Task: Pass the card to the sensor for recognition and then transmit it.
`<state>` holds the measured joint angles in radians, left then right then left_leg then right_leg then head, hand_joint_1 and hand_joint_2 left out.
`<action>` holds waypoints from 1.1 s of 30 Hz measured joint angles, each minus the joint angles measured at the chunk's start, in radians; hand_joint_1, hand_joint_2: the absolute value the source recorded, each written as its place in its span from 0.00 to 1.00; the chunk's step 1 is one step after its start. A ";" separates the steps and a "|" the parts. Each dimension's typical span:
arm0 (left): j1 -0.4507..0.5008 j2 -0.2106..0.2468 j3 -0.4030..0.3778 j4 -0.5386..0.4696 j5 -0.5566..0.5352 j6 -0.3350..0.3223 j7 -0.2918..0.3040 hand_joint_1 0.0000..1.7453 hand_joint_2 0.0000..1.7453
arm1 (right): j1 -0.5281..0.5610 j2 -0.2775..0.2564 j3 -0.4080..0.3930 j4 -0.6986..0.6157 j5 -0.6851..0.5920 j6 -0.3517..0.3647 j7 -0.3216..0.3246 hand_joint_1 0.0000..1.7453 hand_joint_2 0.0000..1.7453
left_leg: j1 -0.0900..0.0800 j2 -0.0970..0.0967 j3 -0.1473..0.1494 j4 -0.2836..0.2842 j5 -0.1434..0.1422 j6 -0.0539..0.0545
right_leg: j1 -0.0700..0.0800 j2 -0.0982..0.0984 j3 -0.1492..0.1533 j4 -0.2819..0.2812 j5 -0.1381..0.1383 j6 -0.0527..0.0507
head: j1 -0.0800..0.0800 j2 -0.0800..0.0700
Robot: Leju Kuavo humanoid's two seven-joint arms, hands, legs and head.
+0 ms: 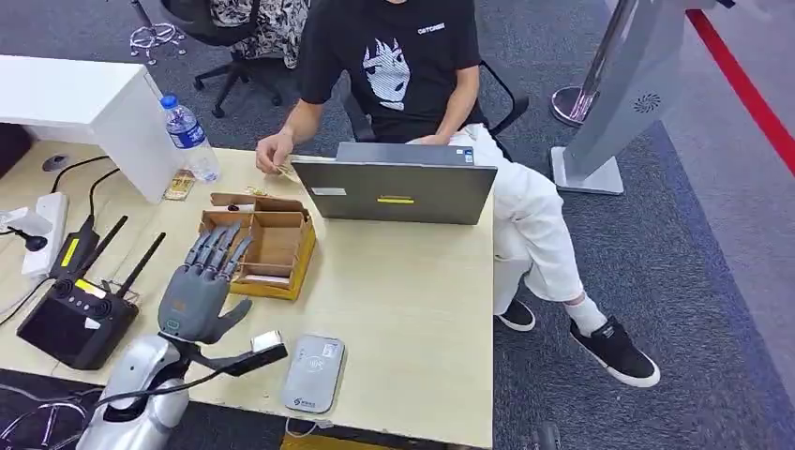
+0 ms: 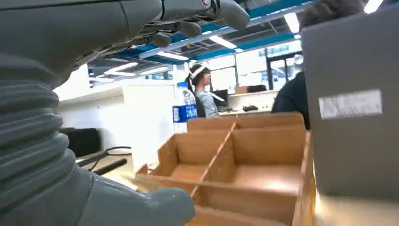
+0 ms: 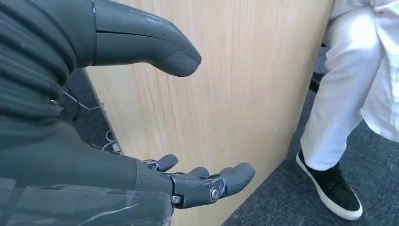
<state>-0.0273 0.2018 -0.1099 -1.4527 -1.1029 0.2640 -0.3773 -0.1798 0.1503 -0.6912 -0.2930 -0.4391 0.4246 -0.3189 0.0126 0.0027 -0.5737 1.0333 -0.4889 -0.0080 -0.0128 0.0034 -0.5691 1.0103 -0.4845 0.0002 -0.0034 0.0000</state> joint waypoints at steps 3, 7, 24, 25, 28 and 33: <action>0.038 0.032 -0.016 -0.018 -0.014 0.000 0.004 0.00 1.00 | 0.002 0.000 0.000 0.000 -0.010 0.002 -0.003 0.00 1.00 | 0.000 0.000 0.000 0.000 0.000 0.000 | 0.000 0.000 0.000 0.000 0.000 0.000 | 0.000 0.000; 0.074 0.072 -0.022 -0.035 -0.030 -0.001 0.038 0.00 1.00 | 0.003 0.000 0.000 0.000 -0.013 0.004 -0.005 0.00 1.00 | 0.000 0.000 0.000 0.000 0.000 0.000 | 0.000 0.000 0.000 0.000 0.000 0.000 | 0.000 0.000; 0.005 0.083 0.058 0.075 -0.098 0.114 0.090 0.00 1.00 | 0.000 0.000 0.002 0.000 0.008 -0.011 -0.002 0.00 1.00 | 0.000 -0.001 0.000 0.000 0.001 0.000 | 0.000 -0.001 0.001 0.000 0.001 0.000 | 0.000 0.000; -0.002 0.080 0.065 0.090 -0.102 0.114 0.088 0.00 1.00 | -0.001 0.000 0.003 0.000 0.008 -0.011 0.000 0.00 1.00 | 0.000 -0.001 0.000 0.000 0.001 0.000 | 0.000 -0.001 0.001 0.000 0.001 0.000 | 0.000 0.000; -0.019 0.072 0.073 0.123 -0.106 0.114 0.082 0.00 1.00 | -0.004 0.000 0.004 0.000 0.008 -0.013 0.001 0.00 1.00 | 0.000 -0.001 0.000 0.000 0.001 0.000 | 0.000 -0.001 0.000 0.000 0.001 0.000 | 0.000 0.000; -0.041 0.058 0.084 0.171 -0.114 0.114 0.072 0.00 1.00 | -0.007 0.002 0.005 0.000 0.009 -0.013 0.002 0.00 1.00 | 0.000 -0.001 0.000 0.000 0.001 0.000 | 0.000 -0.001 0.000 0.000 0.001 0.000 | 0.000 0.000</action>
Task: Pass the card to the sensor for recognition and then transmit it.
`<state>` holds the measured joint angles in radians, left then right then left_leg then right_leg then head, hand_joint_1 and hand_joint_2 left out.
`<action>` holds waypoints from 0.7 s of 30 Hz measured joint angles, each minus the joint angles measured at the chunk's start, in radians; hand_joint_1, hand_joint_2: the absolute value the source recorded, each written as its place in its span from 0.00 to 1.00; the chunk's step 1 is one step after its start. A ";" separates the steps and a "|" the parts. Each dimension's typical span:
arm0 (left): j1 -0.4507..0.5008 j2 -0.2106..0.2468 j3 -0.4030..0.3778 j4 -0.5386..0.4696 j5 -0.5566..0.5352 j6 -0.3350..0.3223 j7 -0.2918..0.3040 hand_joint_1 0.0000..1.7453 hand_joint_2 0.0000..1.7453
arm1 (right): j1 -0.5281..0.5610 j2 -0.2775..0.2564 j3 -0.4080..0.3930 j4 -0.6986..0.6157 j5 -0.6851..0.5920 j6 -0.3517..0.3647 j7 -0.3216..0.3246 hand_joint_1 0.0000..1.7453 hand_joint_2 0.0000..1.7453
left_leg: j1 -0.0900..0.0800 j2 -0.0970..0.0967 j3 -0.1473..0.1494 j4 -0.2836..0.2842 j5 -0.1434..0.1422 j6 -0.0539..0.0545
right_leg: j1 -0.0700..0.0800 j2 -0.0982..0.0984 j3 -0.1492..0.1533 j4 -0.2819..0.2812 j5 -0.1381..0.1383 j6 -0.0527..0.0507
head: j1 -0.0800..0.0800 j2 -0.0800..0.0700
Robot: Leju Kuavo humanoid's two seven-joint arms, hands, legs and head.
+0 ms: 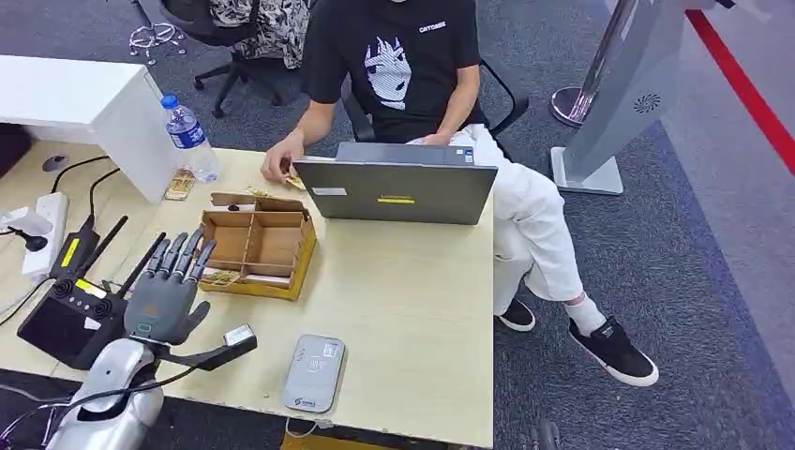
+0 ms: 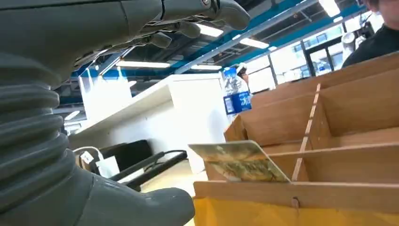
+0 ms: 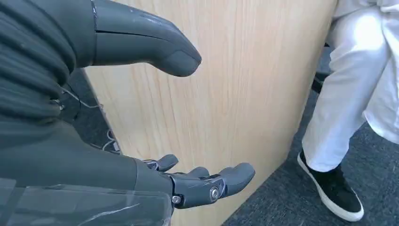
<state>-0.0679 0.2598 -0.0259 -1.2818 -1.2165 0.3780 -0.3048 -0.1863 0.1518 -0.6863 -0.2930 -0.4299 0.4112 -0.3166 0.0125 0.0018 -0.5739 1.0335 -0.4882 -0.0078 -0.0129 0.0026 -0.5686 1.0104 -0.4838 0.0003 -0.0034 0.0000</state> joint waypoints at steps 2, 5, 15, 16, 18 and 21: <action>-0.011 -0.004 0.001 0.019 -0.010 0.003 -0.001 0.00 1.00 | -0.001 0.002 0.001 0.000 0.001 0.000 0.001 0.00 1.00 | 0.000 0.000 0.000 0.000 0.000 0.000 | 0.000 0.000 0.000 0.000 0.000 0.000 | 0.000 0.000; -0.028 -0.010 0.001 0.047 -0.019 0.011 -0.003 0.00 1.00 | -0.003 0.004 0.003 0.000 0.002 -0.001 0.002 0.00 1.00 | 0.000 0.000 0.000 0.000 0.000 0.000 | 0.000 0.000 0.000 0.000 0.000 0.000 | 0.000 0.000; -0.074 -0.026 0.002 0.116 -0.034 0.027 -0.003 0.00 1.00 | -0.007 0.007 0.005 0.002 0.012 -0.004 0.003 0.00 1.00 | 0.000 0.000 0.000 0.000 0.000 0.000 | 0.000 0.000 0.000 0.000 0.000 0.000 | 0.000 0.000; -0.077 -0.027 0.002 0.122 -0.037 0.032 -0.003 0.00 1.00 | -0.007 0.007 0.005 0.002 0.012 -0.004 0.003 0.00 1.00 | 0.000 0.000 0.000 0.000 0.000 0.000 | 0.000 0.000 0.000 0.000 0.000 0.000 | 0.000 0.000; -0.082 -0.030 0.002 0.129 -0.042 0.038 -0.003 0.00 1.00 | -0.007 0.008 0.006 0.002 0.011 -0.004 0.003 0.00 1.00 | 0.000 0.000 0.000 0.000 0.000 0.000 | 0.000 0.000 0.000 0.000 0.000 0.000 | 0.000 0.000; -0.087 -0.033 0.002 0.139 -0.045 0.042 0.000 0.00 1.00 | -0.007 0.009 0.006 0.002 0.011 -0.004 0.003 0.00 1.00 | 0.000 0.000 0.000 0.000 0.000 0.000 | 0.000 0.000 0.000 0.000 0.000 0.000 | 0.000 0.000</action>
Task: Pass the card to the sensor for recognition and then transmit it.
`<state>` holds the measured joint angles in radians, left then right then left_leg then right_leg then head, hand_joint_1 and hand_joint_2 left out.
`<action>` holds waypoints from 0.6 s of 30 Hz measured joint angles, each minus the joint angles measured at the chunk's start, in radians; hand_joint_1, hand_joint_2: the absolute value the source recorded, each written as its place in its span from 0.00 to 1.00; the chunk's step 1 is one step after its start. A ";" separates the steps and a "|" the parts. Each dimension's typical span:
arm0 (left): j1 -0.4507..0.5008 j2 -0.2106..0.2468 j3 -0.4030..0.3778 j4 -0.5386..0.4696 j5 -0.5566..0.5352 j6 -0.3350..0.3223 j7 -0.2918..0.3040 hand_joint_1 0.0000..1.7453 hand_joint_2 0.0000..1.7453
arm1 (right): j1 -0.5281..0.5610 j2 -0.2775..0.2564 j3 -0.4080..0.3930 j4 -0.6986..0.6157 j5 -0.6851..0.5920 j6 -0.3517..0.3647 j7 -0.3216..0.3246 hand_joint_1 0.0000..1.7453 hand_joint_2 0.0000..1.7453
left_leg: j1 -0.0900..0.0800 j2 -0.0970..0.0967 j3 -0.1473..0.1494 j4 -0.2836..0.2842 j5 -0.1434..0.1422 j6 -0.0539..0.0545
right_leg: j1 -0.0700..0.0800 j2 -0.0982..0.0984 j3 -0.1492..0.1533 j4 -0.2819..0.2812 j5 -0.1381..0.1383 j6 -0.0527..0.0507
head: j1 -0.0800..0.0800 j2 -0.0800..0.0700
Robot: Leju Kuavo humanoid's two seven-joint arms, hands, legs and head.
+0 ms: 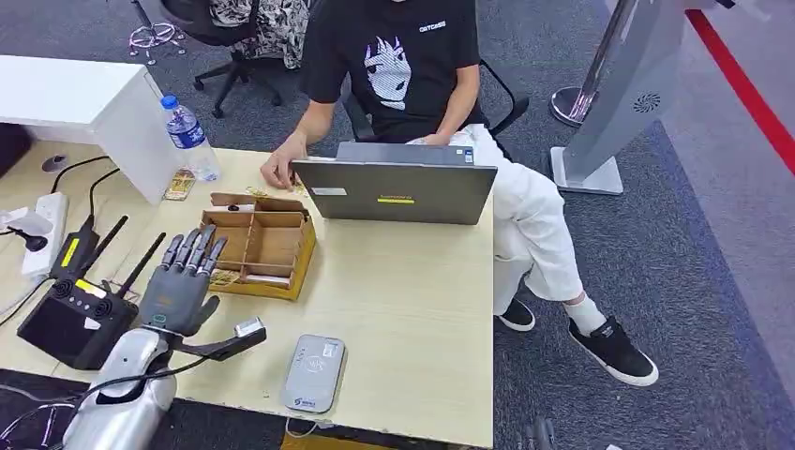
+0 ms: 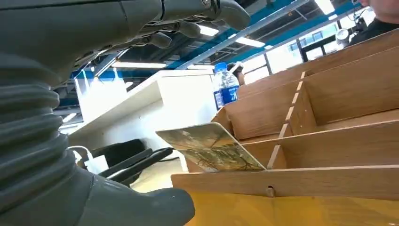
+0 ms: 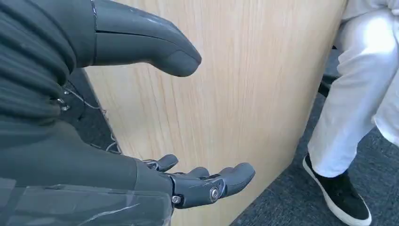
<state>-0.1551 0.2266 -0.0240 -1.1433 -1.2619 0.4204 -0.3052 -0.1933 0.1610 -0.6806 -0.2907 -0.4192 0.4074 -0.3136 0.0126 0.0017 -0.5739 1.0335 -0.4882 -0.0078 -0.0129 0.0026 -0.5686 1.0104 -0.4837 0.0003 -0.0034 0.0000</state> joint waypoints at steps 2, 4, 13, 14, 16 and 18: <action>-0.001 -0.002 0.000 0.004 -0.002 0.002 0.000 0.00 1.00 | 0.000 0.000 0.000 0.000 0.000 0.000 0.000 0.00 1.00 | 0.000 0.000 0.000 0.000 0.000 0.000 | 0.000 0.000 0.000 0.000 0.000 0.000 | 0.000 0.000; -0.004 -0.004 0.001 0.008 -0.002 0.002 0.000 0.00 1.00 | 0.000 0.000 0.000 0.000 0.000 0.000 0.000 0.00 1.00 | 0.000 0.000 0.000 0.000 0.000 0.000 | 0.000 0.000 0.000 0.000 0.000 0.000 | 0.000 0.000; -0.005 -0.006 0.001 0.016 -0.002 0.004 0.000 0.02 1.00 | 0.000 0.001 0.000 0.000 -0.001 0.000 0.000 0.00 1.00 | 0.000 0.000 0.000 0.000 0.000 0.000 | 0.000 0.000 0.000 0.000 0.000 0.000 | 0.000 0.000; -0.005 -0.007 0.002 0.018 -0.002 0.004 0.000 0.84 1.00 | 0.000 0.001 0.000 0.000 -0.001 0.000 0.000 0.00 1.00 | 0.000 0.000 0.000 0.000 0.000 0.000 | 0.000 0.000 0.000 0.000 0.000 0.000 | 0.000 0.000; -0.005 -0.007 0.002 0.019 -0.002 0.004 0.000 0.93 1.00 | 0.000 0.001 0.000 0.000 -0.002 0.000 0.000 0.00 1.00 | 0.000 0.000 0.000 0.000 0.000 0.000 | 0.000 0.000 0.000 0.000 0.000 0.000 | 0.000 0.000; -0.005 -0.007 0.002 0.019 -0.002 0.004 0.000 0.94 1.00 | 0.000 0.001 0.000 0.000 -0.002 0.000 0.000 0.00 1.00 | 0.000 0.000 0.000 0.000 0.000 0.000 | 0.000 0.000 0.000 0.000 0.000 0.000 | 0.000 0.000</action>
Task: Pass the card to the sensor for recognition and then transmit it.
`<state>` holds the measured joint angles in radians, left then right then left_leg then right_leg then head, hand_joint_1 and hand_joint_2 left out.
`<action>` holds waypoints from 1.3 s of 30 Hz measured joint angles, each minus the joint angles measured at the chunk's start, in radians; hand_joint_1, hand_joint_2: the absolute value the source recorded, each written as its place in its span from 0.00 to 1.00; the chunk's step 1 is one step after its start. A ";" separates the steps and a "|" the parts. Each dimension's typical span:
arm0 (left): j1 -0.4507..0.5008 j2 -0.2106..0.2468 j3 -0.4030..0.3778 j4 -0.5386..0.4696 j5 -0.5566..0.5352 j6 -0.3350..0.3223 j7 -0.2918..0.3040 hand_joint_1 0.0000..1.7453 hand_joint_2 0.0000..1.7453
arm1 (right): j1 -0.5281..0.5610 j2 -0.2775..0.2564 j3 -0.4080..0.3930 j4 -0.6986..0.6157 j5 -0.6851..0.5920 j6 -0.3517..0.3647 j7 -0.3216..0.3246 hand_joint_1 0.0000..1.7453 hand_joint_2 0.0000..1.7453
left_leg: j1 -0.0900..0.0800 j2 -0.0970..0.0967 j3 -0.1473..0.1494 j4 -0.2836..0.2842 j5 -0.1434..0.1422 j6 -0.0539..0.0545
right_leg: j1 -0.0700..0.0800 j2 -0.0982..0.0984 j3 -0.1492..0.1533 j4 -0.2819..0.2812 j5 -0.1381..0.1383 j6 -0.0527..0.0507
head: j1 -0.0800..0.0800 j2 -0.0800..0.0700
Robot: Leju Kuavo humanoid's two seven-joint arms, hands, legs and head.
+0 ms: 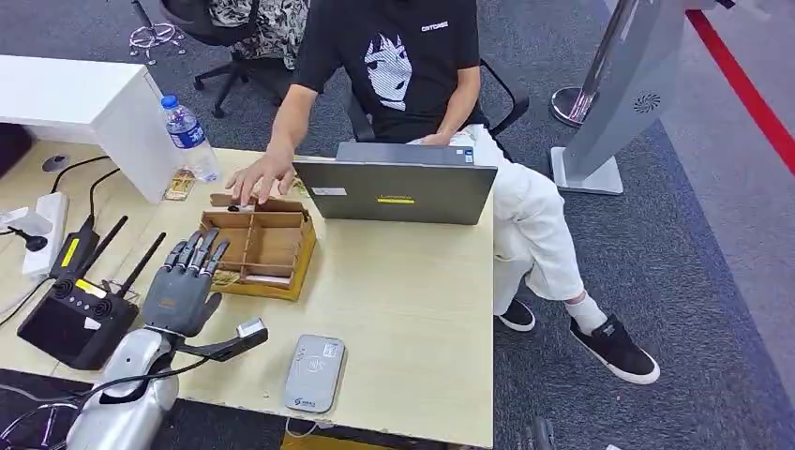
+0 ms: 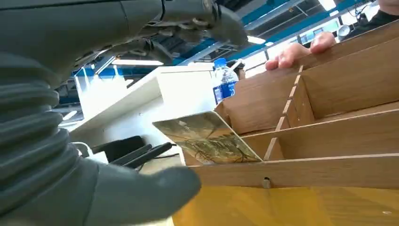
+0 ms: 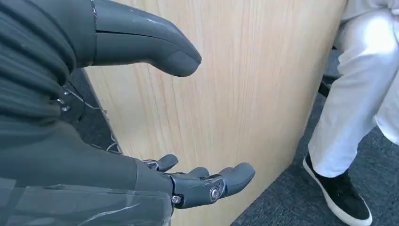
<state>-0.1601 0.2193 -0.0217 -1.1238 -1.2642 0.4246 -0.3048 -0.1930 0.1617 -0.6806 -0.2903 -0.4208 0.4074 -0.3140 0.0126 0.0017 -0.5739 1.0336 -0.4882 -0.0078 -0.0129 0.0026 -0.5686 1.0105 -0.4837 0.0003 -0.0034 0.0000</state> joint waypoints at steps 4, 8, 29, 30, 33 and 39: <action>0.000 0.000 0.001 0.003 0.000 0.000 0.000 0.95 1.00 | 0.000 0.000 0.000 0.000 0.000 0.000 0.000 0.00 1.00 | 0.000 0.000 0.000 0.000 0.000 0.000 | 0.000 0.000 0.000 0.000 0.000 0.000 | 0.000 0.000; 0.000 0.000 0.002 0.008 0.000 0.000 0.000 0.93 1.00 | 0.000 0.000 0.000 0.000 0.001 0.000 0.000 0.00 1.00 | 0.000 0.000 0.000 0.000 0.000 0.000 | 0.000 0.000 0.000 0.000 0.000 0.000 | 0.000 0.000; -0.092 -0.013 0.006 -0.125 0.007 -0.017 0.024 0.92 1.00 | 0.000 0.000 0.010 0.000 -0.014 -0.003 -0.002 0.00 1.00 | 0.000 0.000 0.000 0.001 0.001 0.000 | 0.000 0.000 0.000 0.000 0.001 0.000 | 0.000 0.000; -0.108 -0.013 0.006 -0.145 0.007 -0.029 0.028 0.93 1.00 | 0.000 0.000 0.011 0.000 -0.014 -0.003 -0.002 0.00 1.00 | 0.000 0.000 0.000 0.001 0.001 0.000 | 0.000 0.000 0.000 0.000 0.002 0.000 | 0.000 0.000; -0.145 -0.013 0.006 -0.182 0.010 -0.052 0.032 0.91 1.00 | 0.000 0.000 0.013 0.000 -0.013 -0.008 -0.001 0.00 1.00 | 0.000 0.000 0.000 0.001 0.001 0.000 | 0.000 0.000 0.000 0.000 0.002 -0.001 | 0.000 0.000; -0.191 -0.014 0.006 -0.217 0.018 -0.071 0.032 0.91 1.00 | 0.000 0.000 0.019 0.000 -0.013 -0.010 0.000 0.00 1.00 | 0.000 0.000 0.000 0.001 0.001 0.000 | 0.000 0.000 0.000 0.000 0.002 -0.001 | 0.000 0.000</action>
<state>-0.3511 0.2049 -0.0160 -1.3413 -1.2467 0.3536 -0.2731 -0.1934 0.1614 -0.6611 -0.2903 -0.4337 0.3979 -0.3136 0.0126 0.0019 -0.5737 1.0341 -0.4869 -0.0075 -0.0128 0.0024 -0.5688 1.0105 -0.4814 -0.0006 -0.0031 0.0000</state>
